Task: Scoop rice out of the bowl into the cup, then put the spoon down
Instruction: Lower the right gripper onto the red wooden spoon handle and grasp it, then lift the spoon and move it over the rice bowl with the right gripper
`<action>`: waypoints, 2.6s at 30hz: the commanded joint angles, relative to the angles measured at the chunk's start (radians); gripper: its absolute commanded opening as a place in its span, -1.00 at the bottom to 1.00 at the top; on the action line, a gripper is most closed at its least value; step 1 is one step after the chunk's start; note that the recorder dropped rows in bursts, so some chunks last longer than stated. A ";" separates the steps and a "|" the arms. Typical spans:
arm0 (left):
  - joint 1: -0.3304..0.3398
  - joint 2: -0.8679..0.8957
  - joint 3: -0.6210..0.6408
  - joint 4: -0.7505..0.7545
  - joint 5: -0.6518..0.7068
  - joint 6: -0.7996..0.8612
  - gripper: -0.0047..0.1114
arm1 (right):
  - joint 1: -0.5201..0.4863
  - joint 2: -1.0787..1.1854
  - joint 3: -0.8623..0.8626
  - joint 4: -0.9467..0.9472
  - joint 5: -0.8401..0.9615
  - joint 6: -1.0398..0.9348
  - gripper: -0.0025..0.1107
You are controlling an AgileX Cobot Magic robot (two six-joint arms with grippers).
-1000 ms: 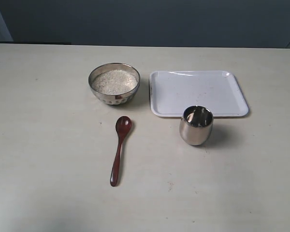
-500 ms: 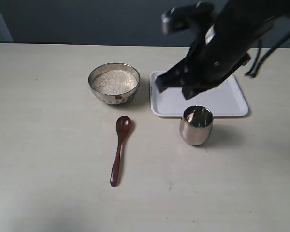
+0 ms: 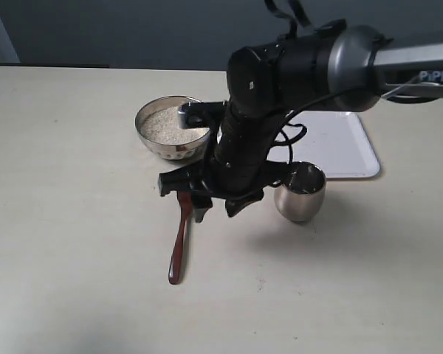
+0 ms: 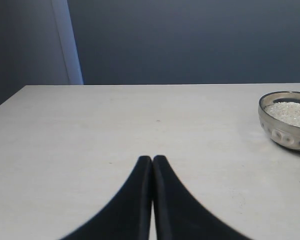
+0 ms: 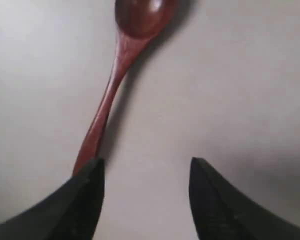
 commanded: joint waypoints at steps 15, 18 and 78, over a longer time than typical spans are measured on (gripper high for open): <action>-0.008 0.000 0.005 0.000 -0.005 -0.003 -0.91 | 0.103 0.099 -0.007 0.118 -0.096 0.003 -0.07; -0.008 0.000 0.005 0.000 -0.005 -0.003 -0.91 | 0.103 0.123 -0.011 0.112 -0.095 0.005 -0.07; -0.008 0.000 0.005 0.000 -0.005 -0.003 -0.91 | 0.103 0.266 -0.541 -1.248 0.166 -0.613 -0.96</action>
